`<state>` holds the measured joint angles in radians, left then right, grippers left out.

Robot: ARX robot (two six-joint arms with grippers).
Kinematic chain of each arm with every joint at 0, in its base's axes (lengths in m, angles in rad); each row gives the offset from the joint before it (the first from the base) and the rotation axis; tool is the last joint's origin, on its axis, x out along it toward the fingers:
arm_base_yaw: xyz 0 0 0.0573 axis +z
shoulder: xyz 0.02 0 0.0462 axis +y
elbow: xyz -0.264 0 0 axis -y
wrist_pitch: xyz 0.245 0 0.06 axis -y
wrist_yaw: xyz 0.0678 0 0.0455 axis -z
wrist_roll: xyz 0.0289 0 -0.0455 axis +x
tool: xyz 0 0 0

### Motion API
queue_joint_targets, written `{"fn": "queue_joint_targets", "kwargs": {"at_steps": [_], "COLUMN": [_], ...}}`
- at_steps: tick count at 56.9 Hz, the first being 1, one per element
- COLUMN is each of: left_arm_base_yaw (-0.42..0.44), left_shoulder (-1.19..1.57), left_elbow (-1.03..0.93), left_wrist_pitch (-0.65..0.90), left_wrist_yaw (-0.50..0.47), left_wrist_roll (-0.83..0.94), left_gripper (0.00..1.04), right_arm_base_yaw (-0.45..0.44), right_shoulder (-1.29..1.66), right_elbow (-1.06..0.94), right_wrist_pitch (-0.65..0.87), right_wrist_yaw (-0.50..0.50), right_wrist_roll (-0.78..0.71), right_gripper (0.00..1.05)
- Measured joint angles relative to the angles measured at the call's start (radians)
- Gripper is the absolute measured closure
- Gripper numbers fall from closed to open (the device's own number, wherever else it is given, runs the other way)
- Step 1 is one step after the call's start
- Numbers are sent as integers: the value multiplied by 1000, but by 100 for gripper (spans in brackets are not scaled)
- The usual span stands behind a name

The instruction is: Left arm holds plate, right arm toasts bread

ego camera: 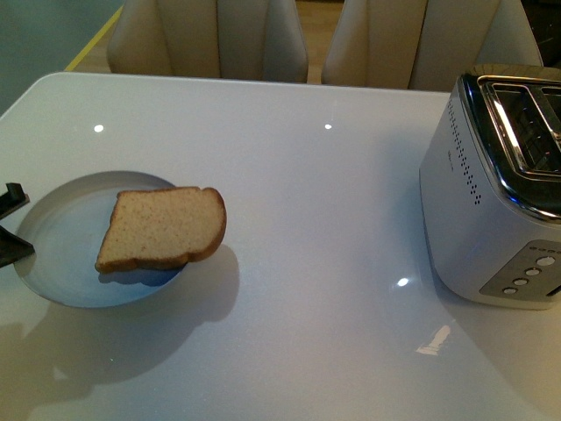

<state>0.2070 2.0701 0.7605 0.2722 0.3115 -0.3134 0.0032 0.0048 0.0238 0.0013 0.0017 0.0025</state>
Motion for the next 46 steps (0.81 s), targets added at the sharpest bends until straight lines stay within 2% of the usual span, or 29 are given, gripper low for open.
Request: {"fn": "queue_joint_targets", "kwargs": {"at_steps": [8, 16, 29, 46], "left_arm_base_yaw": [-22, -96, -262, -468], "left_shoulder": [-139, -310, -470, -497], "left_elbow": [-47, -53, -11, 119], "left_wrist_pitch": [-41, -124, -241, -326], "left_wrist_yaw": [15, -5, -65, -147], "left_wrist_roll": [-45, -107, -212, -325], "left_gripper": [102, 102, 102, 102], "right_arm_base_yaw": [0, 0, 0, 0], "right_shoulder": [0, 0, 0, 0], "right_elbow": [0, 0, 0, 0], "right_wrist_pitch": [0, 0, 0, 0], "right_wrist_yaw": [0, 0, 0, 0], "right_wrist_roll": [0, 0, 0, 0], "right_gripper": [9, 9, 9, 9]}}
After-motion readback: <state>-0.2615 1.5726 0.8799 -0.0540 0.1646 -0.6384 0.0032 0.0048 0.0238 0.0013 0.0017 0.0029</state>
